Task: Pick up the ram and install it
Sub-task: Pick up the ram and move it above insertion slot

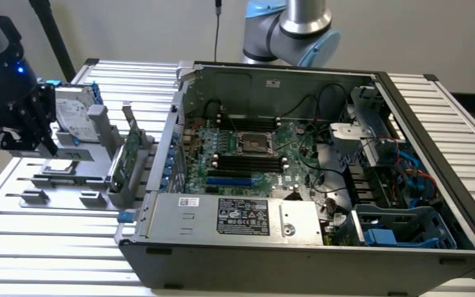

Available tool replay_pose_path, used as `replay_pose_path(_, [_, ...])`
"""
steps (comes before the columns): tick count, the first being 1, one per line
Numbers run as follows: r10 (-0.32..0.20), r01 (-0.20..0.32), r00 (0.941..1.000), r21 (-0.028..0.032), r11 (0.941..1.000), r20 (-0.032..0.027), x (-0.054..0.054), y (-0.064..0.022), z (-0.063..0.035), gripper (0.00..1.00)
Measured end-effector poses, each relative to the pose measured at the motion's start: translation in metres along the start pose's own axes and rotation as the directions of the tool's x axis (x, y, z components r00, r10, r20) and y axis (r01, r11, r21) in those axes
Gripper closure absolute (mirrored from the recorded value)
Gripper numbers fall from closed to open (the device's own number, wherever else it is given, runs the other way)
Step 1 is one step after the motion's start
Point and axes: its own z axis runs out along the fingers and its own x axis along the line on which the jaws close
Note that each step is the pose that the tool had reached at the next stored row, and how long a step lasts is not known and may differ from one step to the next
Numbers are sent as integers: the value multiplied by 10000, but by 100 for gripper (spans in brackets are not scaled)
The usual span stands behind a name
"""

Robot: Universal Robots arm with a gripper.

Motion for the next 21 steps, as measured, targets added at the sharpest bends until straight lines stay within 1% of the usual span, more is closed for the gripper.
replay_pose_path(6, [-120,120,9999,-8,9999,63,-16,-160,-129,87])
replay_pose_path(11, [-235,235,9996,-20,9997,142,-29,-294,-237,87])
replay_pose_path(16, [-347,348,9990,-28,9994,269,-43,-430,-346,87])
replay_pose_path(20, [-436,437,9982,-33,9990,403,-53,-551,-419,87])
replay_pose_path(21, [-454,456,9980,-36,9990,445,-55,-584,-434,87])
